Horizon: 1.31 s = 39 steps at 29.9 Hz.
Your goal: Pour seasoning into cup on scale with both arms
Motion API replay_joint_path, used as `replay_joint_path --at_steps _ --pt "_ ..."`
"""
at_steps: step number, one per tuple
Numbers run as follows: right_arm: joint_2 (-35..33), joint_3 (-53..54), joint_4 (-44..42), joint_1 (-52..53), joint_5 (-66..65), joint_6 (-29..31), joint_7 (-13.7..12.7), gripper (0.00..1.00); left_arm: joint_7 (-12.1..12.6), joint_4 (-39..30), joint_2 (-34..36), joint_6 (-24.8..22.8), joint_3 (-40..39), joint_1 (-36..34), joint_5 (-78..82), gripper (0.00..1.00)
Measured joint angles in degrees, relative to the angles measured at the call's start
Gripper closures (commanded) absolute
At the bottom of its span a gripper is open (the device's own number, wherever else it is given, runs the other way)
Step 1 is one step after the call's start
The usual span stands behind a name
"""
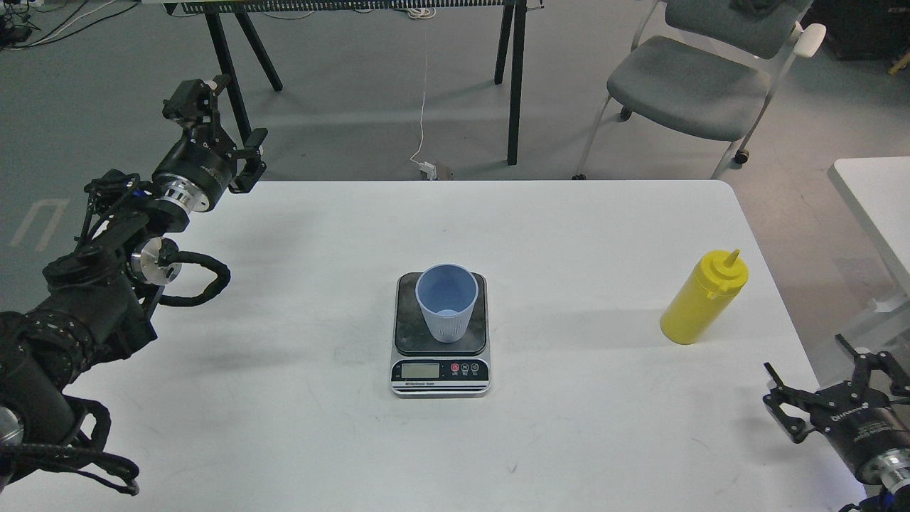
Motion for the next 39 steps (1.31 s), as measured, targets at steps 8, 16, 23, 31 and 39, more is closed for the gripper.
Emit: replay_joint_path --at_steps 8,16,23,31,39 --pt "-13.9 0.1 -11.3 12.6 -5.7 1.2 -0.1 0.01 0.0 0.1 -1.8 0.0 -0.1 -0.6 -0.4 0.05" --pt "-12.0 -5.0 -23.3 39.9 -23.4 1.2 -6.0 0.01 0.0 0.0 -1.3 0.0 -0.1 -1.4 -0.5 0.05" --pt "-1.9 -11.8 -23.6 54.4 -24.0 1.2 -7.0 0.01 0.0 0.1 -0.9 0.0 -0.4 -1.6 -0.7 0.05" --pt "12.5 -12.0 -22.5 56.4 -22.0 1.2 -7.1 0.01 0.0 0.6 0.5 0.0 -1.0 -3.3 -3.9 0.05" --pt "17.8 -13.0 -22.8 54.6 -20.4 1.2 -7.3 0.01 0.0 0.6 1.1 0.0 -1.0 -5.9 -5.3 0.05"
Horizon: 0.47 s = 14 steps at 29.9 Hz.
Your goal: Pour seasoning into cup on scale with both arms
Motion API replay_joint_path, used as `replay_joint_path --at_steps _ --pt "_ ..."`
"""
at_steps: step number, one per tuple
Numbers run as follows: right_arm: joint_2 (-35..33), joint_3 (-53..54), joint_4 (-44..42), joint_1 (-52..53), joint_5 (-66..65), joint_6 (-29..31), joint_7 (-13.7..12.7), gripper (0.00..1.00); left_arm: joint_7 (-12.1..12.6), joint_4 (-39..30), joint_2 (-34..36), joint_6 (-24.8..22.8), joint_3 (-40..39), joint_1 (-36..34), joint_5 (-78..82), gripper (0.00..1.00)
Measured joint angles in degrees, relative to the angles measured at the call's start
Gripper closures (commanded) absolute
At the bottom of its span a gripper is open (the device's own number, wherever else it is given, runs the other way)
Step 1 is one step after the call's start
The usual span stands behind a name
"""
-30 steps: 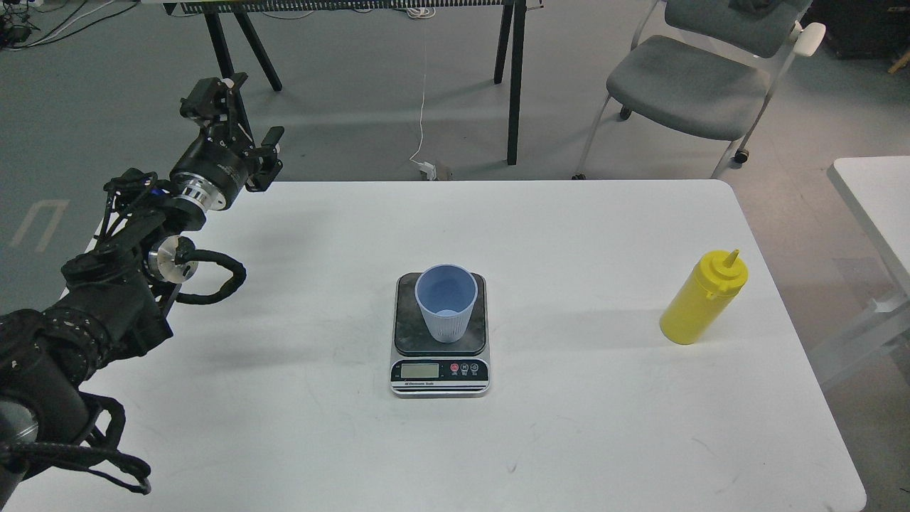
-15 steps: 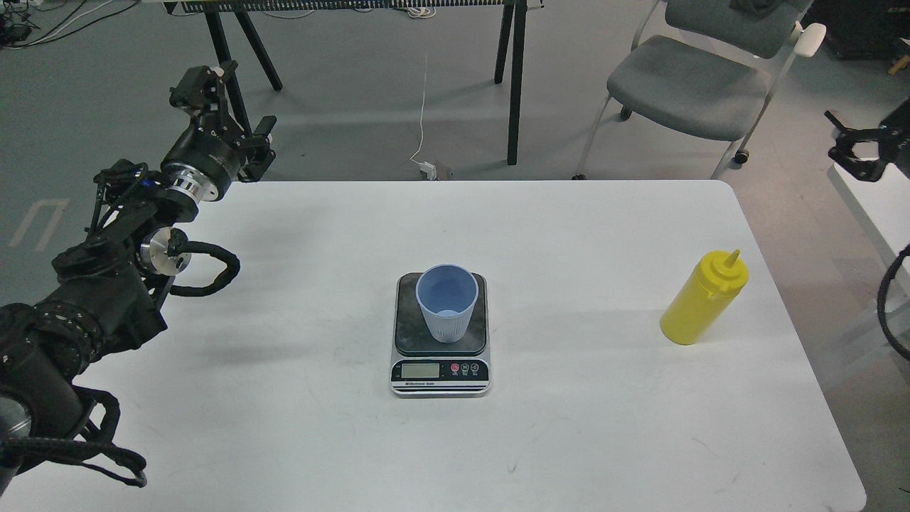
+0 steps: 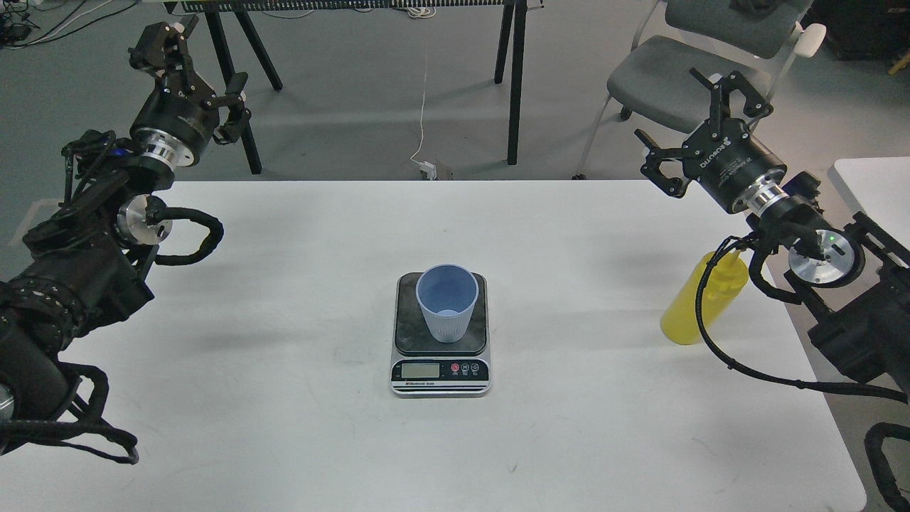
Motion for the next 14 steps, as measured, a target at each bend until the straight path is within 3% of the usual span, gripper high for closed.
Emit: replay_joint_path --at_steps 14 --pt "-0.7 1.0 0.3 -0.2 0.1 0.0 0.5 0.01 0.0 0.0 0.0 0.0 0.2 -0.5 0.1 0.05"
